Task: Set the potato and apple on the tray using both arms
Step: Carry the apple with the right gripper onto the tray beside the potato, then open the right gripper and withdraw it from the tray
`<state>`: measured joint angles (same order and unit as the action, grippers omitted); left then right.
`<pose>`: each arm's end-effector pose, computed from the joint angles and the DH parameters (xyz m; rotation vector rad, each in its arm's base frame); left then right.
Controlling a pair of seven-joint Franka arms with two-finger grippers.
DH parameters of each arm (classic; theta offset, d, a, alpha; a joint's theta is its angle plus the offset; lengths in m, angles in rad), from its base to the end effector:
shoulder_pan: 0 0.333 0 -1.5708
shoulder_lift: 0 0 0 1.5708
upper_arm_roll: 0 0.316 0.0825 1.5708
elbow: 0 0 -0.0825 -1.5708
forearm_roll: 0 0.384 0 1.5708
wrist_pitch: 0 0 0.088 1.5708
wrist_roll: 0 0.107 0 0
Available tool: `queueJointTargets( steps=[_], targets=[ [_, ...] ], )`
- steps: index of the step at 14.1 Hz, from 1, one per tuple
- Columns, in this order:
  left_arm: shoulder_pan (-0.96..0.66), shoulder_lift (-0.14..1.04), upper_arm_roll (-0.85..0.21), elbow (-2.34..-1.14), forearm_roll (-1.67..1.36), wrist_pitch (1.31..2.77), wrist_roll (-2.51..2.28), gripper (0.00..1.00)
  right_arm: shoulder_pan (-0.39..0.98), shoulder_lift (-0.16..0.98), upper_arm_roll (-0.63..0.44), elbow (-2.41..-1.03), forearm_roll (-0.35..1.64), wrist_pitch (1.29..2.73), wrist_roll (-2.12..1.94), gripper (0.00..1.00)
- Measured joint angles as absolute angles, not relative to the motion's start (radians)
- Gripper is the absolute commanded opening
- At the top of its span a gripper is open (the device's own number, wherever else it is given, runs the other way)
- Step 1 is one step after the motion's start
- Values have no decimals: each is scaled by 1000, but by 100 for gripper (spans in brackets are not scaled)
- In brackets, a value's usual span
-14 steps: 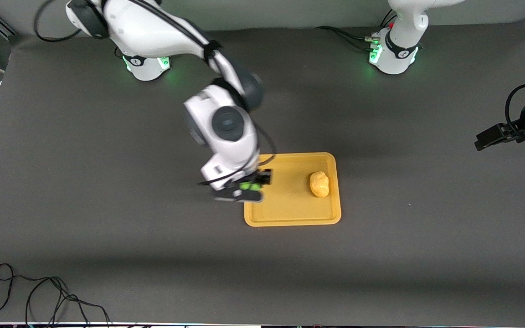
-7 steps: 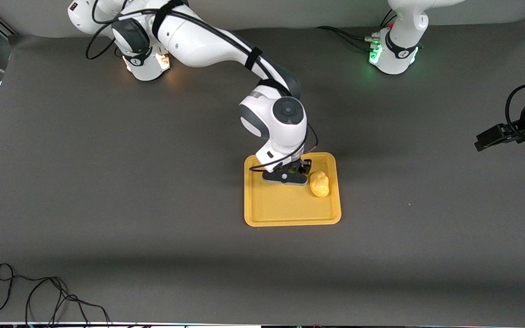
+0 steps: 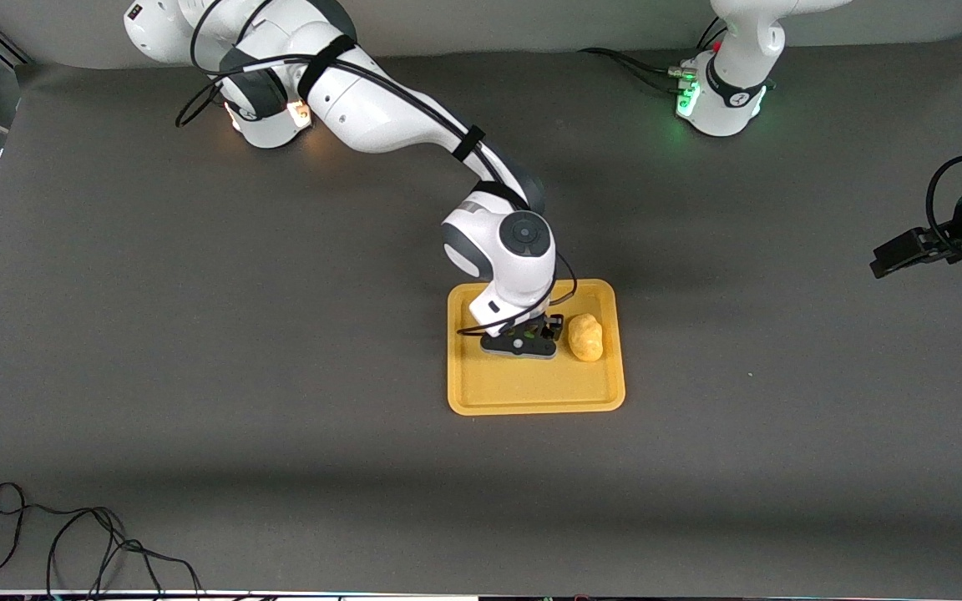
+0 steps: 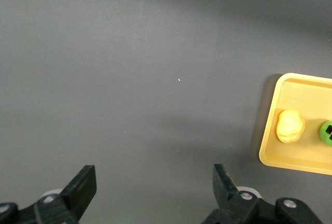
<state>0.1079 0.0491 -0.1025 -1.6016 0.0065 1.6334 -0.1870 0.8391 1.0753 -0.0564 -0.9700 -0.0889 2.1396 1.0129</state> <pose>0.5733 0.0051 0.5878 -3.1240 -0.3009 0.0264 0.5535 0.5698 0.2114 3.1193 -0.2405 0.2470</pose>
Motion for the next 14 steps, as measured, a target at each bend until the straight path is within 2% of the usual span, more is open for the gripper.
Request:
queueJointTargets(
  steps=[3,4,5,6,7,11,14],
  targets=[
    [108,49,-103,-1602,7,1633,-187,100,834,1076,-63,-966,-89,2139,1013,37],
    [108,49,-103,-1602,7,1634,-187,100,834,1078,-62,-967,-89,2139,1013,45],
    [108,49,-103,-1602,7,1634,-187,100,834,1080,-62,-967,-89,2141,1013,62],
    [108,49,-103,-1602,7,1634,-187,100,834,1083,-62,-967,-89,2144,1013,90],
    [108,49,-103,-1602,7,1634,-187,100,834,1086,-62,-967,-89,2146,1013,100],
    [108,49,-103,-1602,7,1634,-187,100,833,1089,-63,-961,-89,2152,1013,100],
    [108,49,-103,-1602,6,1635,-187,100,831,1051,-71,-930,-89,2076,1013,100]
  ],
)
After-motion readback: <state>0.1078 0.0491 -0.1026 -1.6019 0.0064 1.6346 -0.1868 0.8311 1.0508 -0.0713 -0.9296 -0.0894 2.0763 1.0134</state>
